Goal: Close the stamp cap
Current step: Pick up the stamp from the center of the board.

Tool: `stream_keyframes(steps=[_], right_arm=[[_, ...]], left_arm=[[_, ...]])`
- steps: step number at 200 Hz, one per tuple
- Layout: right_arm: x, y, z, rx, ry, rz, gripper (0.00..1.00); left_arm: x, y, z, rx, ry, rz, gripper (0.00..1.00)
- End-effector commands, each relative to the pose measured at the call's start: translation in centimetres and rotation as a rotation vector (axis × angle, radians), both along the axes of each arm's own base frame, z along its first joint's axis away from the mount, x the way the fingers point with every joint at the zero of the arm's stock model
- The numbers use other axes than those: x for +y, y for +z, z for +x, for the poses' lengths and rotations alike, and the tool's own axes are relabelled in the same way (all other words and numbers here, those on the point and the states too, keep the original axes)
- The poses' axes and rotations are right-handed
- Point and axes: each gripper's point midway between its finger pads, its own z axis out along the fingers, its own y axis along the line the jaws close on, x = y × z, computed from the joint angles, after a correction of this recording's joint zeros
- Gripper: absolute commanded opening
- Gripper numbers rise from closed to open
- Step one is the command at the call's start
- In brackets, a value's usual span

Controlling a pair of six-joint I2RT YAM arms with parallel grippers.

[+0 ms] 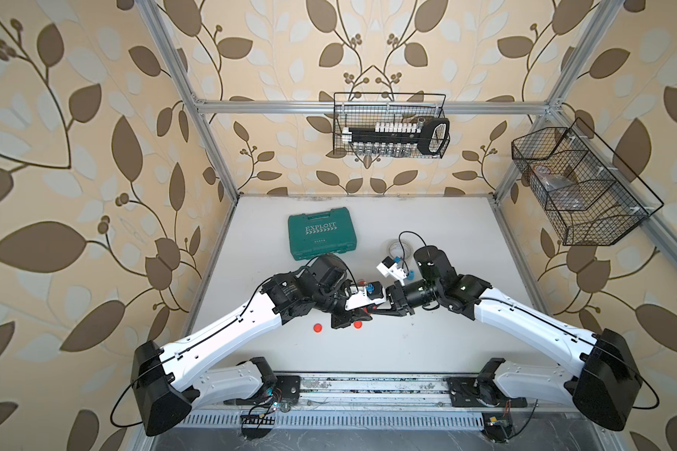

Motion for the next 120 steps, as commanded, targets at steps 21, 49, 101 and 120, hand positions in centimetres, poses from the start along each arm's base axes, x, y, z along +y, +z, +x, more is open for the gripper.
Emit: stream_keyframes(steps=[21,49,101,120], right_arm=[[-0.3,0.8,0.0,-0.056,-0.031,0.015,0.07],[-1.4,0.9,0.9,-0.084,-0.082,0.015,0.06],[-5.1,1.3,3.2,-0.139,-0.223,-0.006,0.06],[-5.8,1.6,3.5,-0.175,-0.252,-0.027,0.06]], left_arm=[[-0.3,2.2,0.7,-0.075,0.031,-0.082,0.51],[-0.3,3.5,0.6,-0.09,0.049,-0.135,0.58],[-1.0,5.9,1.2,-0.026,0.147,-0.268,0.6],[-1.5,6.6,2.1,0.041,0.232,-0.321,0.6]])
